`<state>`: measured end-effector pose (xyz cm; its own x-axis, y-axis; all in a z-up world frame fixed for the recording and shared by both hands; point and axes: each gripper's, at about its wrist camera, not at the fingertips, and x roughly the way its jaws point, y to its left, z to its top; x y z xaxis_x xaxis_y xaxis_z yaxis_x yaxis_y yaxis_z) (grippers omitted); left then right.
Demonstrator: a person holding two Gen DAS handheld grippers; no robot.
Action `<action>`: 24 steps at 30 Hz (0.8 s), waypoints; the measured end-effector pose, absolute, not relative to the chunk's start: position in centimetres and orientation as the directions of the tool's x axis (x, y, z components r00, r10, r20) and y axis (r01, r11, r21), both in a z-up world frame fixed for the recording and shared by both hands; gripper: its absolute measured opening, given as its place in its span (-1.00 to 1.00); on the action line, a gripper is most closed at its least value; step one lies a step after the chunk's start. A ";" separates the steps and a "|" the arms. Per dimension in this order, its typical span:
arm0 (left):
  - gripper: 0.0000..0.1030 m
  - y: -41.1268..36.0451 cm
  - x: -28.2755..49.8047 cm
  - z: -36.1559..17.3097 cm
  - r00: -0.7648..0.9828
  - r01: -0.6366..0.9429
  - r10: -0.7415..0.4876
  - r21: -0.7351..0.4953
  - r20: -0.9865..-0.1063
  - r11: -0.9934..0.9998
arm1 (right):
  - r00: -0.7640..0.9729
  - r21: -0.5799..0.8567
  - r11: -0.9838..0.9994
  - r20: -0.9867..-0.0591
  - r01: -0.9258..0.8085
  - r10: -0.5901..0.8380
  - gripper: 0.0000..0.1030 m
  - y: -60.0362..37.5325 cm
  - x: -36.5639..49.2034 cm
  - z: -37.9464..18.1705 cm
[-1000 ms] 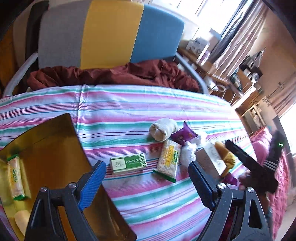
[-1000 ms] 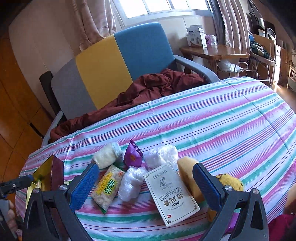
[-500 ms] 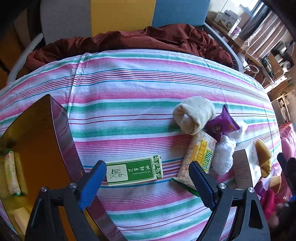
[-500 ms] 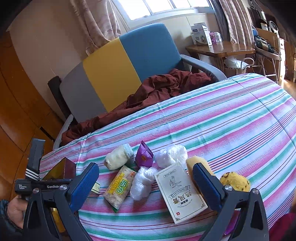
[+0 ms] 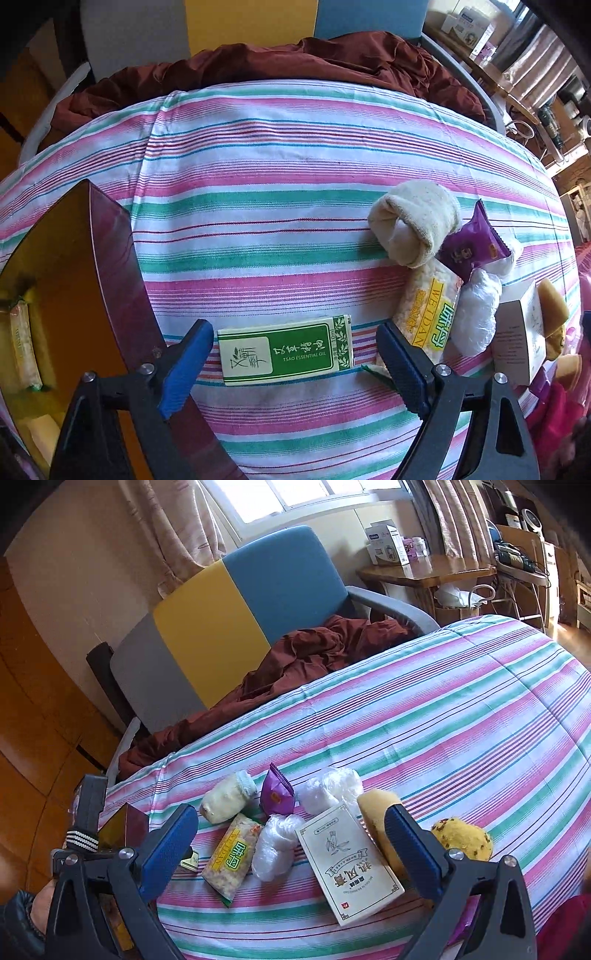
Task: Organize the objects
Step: 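Move the left gripper to the green-and-white box and grasp it, then grasp the yellow knit toy with the right gripper while the left gripper lifts the box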
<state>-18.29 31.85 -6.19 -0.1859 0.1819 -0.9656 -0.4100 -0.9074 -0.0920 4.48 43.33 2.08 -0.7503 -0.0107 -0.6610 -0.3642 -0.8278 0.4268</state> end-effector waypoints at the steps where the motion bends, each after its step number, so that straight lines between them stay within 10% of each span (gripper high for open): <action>1: 0.75 31.7 -18.2 -6.1 -0.192 -0.412 0.179 -0.087 -0.965 -0.907 | -0.751 0.436 -0.822 -0.660 -0.367 -0.015 1.00 43.5 4.5 2.0; 24: 0.39 31.4 -12.0 -1.8 -0.443 -0.582 0.313 0.004 -0.840 -0.814 | -0.771 0.609 -0.546 -0.627 -0.576 0.113 0.71 51.5 8.8 0.3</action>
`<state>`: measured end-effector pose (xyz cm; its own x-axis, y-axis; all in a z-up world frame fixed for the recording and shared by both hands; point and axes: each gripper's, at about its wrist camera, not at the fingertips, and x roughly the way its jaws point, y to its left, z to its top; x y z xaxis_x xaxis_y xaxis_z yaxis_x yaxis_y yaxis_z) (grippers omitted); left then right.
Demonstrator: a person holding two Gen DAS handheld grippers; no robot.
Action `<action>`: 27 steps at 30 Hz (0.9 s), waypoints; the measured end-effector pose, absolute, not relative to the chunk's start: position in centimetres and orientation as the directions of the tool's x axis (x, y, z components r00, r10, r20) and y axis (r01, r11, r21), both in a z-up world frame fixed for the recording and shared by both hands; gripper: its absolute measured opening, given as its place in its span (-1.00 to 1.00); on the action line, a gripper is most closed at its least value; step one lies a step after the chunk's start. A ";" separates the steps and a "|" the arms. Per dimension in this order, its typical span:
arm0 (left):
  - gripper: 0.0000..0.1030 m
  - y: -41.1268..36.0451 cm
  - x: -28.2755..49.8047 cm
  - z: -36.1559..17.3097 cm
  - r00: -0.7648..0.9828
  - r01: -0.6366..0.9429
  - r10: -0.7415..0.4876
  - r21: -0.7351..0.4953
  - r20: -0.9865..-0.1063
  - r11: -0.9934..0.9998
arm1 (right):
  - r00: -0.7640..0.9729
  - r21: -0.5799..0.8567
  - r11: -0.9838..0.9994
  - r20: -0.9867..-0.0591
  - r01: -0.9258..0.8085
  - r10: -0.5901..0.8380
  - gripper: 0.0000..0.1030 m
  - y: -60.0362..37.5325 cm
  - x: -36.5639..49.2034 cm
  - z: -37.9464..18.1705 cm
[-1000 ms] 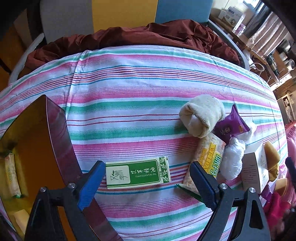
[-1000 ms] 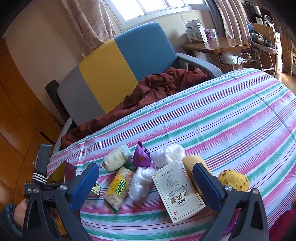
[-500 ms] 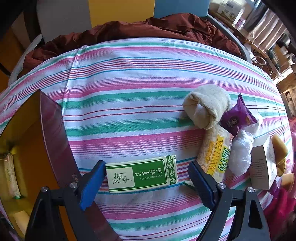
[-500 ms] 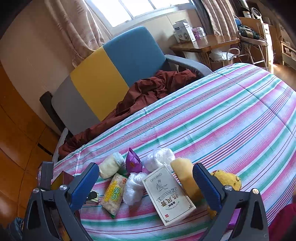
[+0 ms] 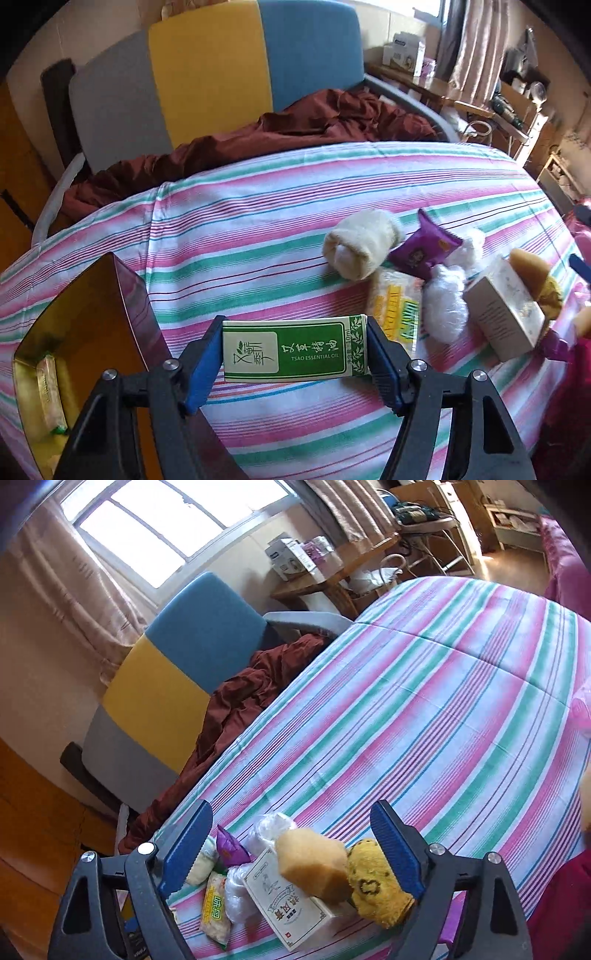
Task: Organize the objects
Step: 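Grasp the yellow knit toy with the right gripper while the left gripper lifts the box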
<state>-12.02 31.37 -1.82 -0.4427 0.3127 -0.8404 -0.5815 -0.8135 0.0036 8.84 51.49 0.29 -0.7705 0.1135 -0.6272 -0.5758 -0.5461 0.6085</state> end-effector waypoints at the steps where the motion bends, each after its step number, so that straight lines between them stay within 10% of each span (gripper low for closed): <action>1: 0.39 30.8 -11.3 -1.2 -0.446 -0.591 0.334 -0.007 -0.831 -0.807 | -0.769 0.624 -0.522 -0.630 -0.582 0.105 0.70 51.9 9.0 -0.1; 24: 0.39 20.0 -3.2 0.6 -0.403 -0.592 0.547 -0.246 -0.734 -0.767 | -0.566 0.477 -0.400 -0.813 -0.783 0.139 0.47 53.6 10.3 -3.4; 27: 0.40 18.5 -3.2 0.8 -0.418 -0.570 0.551 -0.264 -0.723 -0.778 | -0.523 0.411 -0.459 -0.840 -0.788 0.147 0.06 52.6 9.4 -3.2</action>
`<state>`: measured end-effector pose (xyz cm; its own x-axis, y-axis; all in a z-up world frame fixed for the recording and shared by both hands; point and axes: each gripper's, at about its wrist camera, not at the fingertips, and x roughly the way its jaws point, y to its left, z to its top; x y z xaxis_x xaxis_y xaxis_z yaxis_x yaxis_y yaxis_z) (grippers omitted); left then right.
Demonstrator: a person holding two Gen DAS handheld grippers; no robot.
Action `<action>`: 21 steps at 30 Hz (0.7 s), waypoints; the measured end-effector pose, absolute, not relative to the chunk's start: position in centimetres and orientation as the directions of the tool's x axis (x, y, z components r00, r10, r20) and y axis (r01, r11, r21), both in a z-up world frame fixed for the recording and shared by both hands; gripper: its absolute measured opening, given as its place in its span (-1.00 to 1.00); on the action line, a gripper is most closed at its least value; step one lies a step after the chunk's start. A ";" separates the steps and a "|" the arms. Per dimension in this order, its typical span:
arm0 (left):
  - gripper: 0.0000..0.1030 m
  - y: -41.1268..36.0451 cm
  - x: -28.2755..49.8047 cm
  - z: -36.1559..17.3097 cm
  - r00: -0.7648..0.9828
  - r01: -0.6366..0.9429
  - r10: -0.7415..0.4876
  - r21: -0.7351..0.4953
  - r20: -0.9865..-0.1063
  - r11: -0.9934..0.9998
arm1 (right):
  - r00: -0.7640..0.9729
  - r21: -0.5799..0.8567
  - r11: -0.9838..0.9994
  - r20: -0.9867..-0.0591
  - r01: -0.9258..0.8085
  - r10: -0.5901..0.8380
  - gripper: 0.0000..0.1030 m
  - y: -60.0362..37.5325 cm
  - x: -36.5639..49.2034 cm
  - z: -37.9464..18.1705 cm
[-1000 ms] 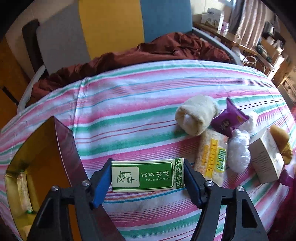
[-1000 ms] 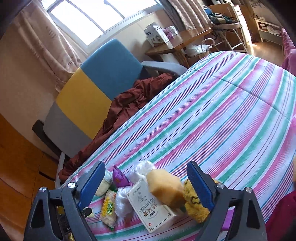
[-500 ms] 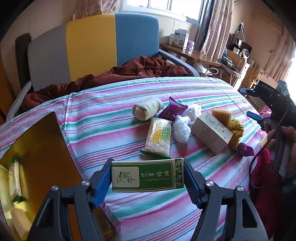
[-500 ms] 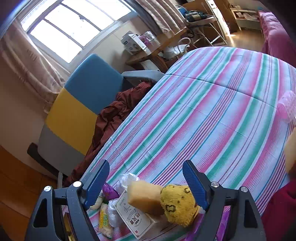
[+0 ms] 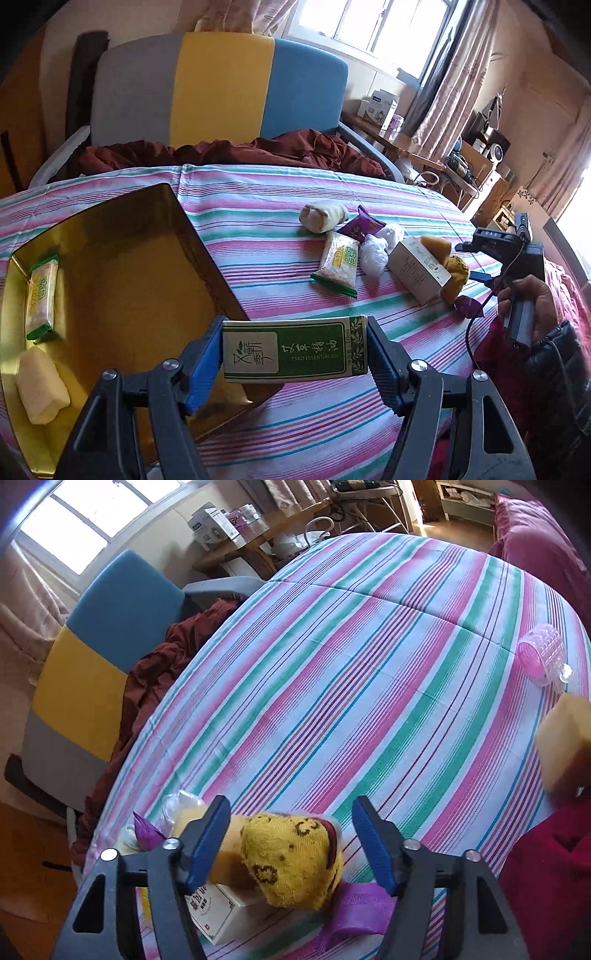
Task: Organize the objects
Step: 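Grasp the yellow knit toy with the right gripper while the left gripper lifts the box, then lower the green-and-white box into the gold tray and open the left gripper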
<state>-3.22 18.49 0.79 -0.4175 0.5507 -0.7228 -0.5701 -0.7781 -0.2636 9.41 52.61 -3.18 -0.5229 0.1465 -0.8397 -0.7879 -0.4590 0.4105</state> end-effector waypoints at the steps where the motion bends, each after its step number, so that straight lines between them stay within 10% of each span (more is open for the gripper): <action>1: 0.40 18.0 -3.3 0.8 -0.422 -0.562 0.550 -0.268 -0.721 -0.782 | -0.490 0.367 -0.483 -0.858 -0.795 0.156 -0.07 52.1 8.8 -3.3; 21: 0.39 0.8 -4.8 -0.1 -0.595 -0.225 0.296 -0.199 -0.747 -0.954 | -0.362 0.176 -0.625 -0.914 -0.761 0.183 -0.10 50.4 6.1 -4.5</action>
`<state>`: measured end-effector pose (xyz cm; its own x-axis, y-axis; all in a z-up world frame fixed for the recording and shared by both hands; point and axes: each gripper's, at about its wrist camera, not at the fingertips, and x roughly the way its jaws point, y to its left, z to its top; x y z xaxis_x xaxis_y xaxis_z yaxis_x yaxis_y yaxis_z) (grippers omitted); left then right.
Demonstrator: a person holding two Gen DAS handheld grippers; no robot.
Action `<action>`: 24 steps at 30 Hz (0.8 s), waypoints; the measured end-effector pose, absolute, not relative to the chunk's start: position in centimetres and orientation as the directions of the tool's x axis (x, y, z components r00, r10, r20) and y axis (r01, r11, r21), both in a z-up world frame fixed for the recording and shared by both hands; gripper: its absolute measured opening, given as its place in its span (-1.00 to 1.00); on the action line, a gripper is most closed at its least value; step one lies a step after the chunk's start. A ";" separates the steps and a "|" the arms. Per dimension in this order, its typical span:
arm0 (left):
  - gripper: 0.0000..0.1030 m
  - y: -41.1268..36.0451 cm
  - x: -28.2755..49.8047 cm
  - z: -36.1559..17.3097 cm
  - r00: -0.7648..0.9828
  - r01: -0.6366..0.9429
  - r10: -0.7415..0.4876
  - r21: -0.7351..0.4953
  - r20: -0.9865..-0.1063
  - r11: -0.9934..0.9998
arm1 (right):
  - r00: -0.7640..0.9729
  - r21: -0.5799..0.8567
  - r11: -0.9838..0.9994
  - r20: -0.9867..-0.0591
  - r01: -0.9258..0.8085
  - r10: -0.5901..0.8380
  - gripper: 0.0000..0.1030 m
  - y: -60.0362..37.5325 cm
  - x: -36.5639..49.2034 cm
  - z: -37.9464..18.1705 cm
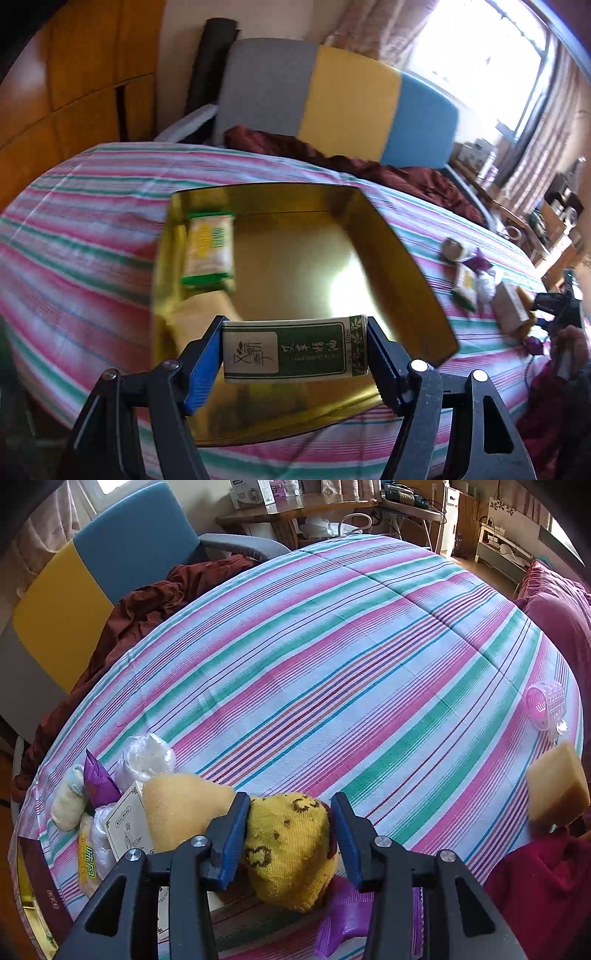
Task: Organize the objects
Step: 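Lower the green-and-white box into the gold tray and open the left gripper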
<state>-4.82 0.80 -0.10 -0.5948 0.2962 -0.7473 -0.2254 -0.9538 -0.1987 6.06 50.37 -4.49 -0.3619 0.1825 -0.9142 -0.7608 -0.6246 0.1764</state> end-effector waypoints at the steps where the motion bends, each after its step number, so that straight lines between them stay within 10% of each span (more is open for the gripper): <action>1: 0.39 0.0 -4.9 -0.2 -0.599 -0.207 0.280 -0.193 -0.750 -0.959 | -0.360 0.174 -0.625 -0.915 -0.761 0.183 -0.08 50.3 6.1 -4.5; 24: 0.39 -0.3 -5.1 -4.0 -0.534 -0.206 0.222 -0.129 -0.816 -0.970 | -0.345 0.164 -0.639 -0.923 -0.751 0.170 -0.16 50.0 5.7 -5.3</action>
<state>-5.10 -0.31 -3.98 -0.5342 0.2218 -0.8157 -0.2064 -0.9700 -0.1286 5.74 49.99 -5.29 -0.3454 0.1698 -0.9229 -0.7513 -0.6393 0.1636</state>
